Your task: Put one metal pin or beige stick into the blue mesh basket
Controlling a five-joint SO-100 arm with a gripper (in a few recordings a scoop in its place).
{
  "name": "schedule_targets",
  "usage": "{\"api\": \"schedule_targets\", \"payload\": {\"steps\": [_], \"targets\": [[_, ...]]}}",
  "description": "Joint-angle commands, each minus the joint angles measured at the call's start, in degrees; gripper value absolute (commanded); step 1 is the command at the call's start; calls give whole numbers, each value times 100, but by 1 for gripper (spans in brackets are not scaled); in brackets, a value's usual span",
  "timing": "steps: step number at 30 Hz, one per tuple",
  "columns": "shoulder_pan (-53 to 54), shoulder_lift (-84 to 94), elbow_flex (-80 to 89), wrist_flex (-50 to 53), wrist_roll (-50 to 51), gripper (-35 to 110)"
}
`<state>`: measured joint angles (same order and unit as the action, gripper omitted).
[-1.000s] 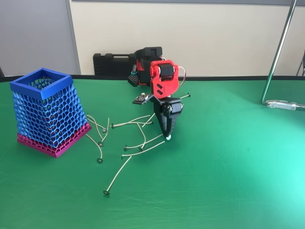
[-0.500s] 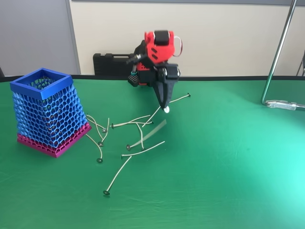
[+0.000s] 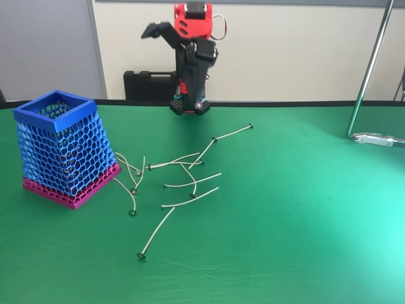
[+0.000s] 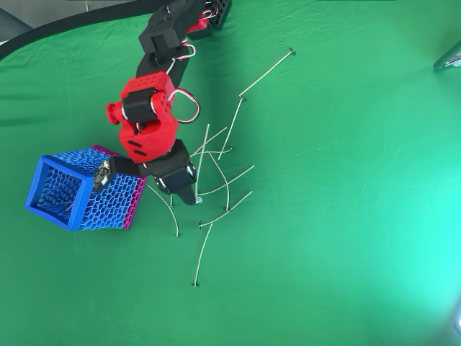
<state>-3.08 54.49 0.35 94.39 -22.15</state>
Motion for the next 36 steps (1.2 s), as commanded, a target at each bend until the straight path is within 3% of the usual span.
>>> {"api": "schedule_targets", "payload": {"steps": [1,13,21,36], "targets": [[237,1037,501,44,18,0],[1239,2839,1485,0,-193,0],[2461,3498,2320,-949,-281,0],[3604,2320,2136,-2646,-281,0]]}}
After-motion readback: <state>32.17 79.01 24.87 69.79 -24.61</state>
